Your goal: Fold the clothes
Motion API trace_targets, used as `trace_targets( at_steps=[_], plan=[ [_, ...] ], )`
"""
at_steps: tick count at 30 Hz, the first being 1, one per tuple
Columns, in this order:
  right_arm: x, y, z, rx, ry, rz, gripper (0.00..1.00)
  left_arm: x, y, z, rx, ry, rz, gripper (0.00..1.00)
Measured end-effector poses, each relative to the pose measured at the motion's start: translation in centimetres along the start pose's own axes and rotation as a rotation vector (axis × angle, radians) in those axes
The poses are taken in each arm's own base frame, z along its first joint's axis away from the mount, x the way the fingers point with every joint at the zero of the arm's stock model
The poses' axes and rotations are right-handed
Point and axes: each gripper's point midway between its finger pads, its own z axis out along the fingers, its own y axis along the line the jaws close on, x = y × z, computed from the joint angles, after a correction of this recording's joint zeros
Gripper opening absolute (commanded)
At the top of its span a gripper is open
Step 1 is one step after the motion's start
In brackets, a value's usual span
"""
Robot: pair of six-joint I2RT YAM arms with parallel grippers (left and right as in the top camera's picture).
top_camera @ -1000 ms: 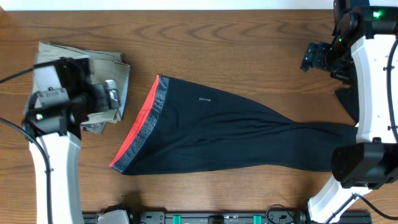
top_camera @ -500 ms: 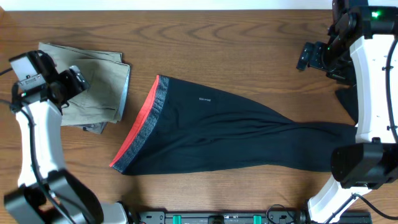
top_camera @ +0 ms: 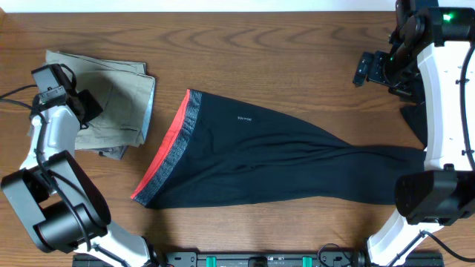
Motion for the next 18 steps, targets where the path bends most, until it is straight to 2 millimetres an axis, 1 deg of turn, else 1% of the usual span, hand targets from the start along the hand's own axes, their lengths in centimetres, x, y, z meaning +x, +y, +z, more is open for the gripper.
trace_targets(
  at_steps=[2,7,9,11,18],
  plan=[
    [0.0,0.0,0.0,-0.001,0.000,0.000,0.99,0.2,0.1,0.6,-0.009,0.007,-0.001,0.20],
    [0.0,0.0,0.0,-0.003,0.001,0.000,0.99,1.6,0.4,3.0,-0.027,0.053,0.004,0.20],
    [0.0,0.0,0.0,-0.003,0.001,0.000,0.99,1.8,0.5,3.9,-0.034,0.057,0.005,0.20],
    [0.1,0.0,0.0,-0.002,0.002,0.000,0.99,1.6,0.5,4.5,-0.037,0.047,0.004,0.20],
    [0.2,0.0,0.0,0.001,0.010,0.000,0.99,0.1,0.3,5.9,-0.032,-0.016,-0.001,0.20]
  ],
)
